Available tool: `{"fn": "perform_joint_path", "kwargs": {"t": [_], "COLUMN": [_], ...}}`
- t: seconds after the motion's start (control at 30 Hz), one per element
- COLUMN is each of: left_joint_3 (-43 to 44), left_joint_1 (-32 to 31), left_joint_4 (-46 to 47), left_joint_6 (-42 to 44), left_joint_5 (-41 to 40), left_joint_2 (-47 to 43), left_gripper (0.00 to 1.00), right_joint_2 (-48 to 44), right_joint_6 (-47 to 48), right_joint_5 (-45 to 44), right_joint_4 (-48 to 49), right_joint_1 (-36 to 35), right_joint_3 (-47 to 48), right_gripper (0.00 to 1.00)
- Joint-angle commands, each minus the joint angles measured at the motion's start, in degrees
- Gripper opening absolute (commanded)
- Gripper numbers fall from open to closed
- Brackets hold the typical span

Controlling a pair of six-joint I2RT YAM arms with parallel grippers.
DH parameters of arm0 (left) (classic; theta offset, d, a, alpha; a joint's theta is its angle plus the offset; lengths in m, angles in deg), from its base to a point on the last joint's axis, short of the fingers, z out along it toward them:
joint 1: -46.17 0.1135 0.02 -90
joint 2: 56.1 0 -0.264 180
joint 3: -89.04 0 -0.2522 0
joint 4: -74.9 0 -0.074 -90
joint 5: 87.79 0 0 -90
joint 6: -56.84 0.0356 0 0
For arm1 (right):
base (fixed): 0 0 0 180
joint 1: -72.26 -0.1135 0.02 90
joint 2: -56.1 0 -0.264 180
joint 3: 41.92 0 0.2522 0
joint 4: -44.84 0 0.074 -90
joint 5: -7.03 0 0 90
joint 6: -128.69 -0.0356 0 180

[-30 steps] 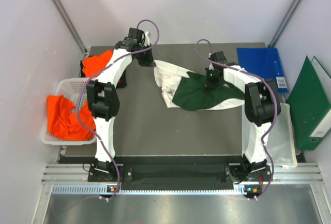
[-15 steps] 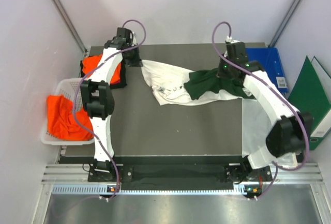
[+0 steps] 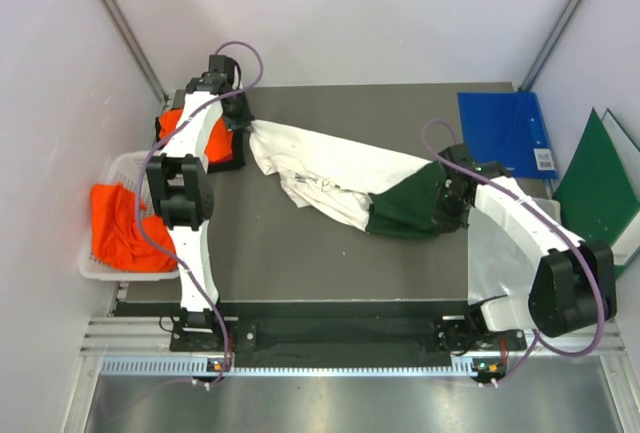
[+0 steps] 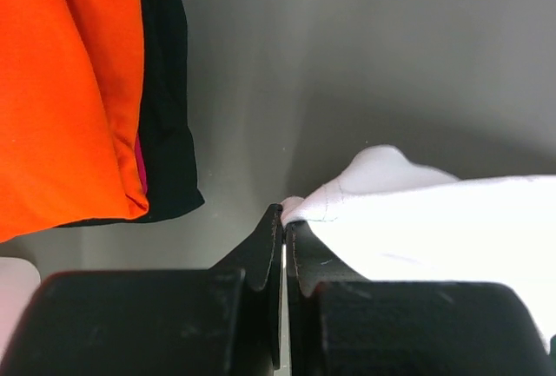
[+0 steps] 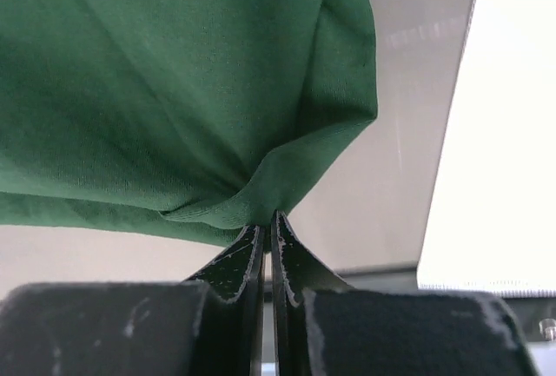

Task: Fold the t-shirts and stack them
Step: Flatten out the tshirt

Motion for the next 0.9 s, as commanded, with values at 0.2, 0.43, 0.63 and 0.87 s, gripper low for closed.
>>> {"fn": "perform_joint_path", "kwargs": {"t": [0.2, 0.43, 0.63, 0.87], "left_joint_3": [1.61, 1.44, 0.21, -1.29], "left_joint_1": [1.27, 1.27, 1.18, 1.09], "left_joint_4": [-0.26, -0.26, 0.26, 1.06], "left_joint_6": [-0.27, 0.52, 0.70, 0.17], "left_joint_5": [0.34, 1.04, 2.54, 4.21], "left_joint_2": [-2.12, -1.76, -1.59, -1.41], "left_gripper": [0.00, 0.00, 0.00, 0.00], "right_joint_2": [-1.52, 3.23, 0.16, 2.26], "right_joint_6": [6.71, 7.25, -1.80, -5.06], "right_joint_5": [-3.56, 6.52, 21.29, 25.18], "right_joint_4": [-0.44, 12.63, 28.02, 34.46], "right_joint_1": [0.67, 8.40, 18.68, 20.27], "right_joint_3": [12.80, 10.10, -4.22, -7.75], "right_gripper": [1.00, 1.00, 0.99, 0.93]}}
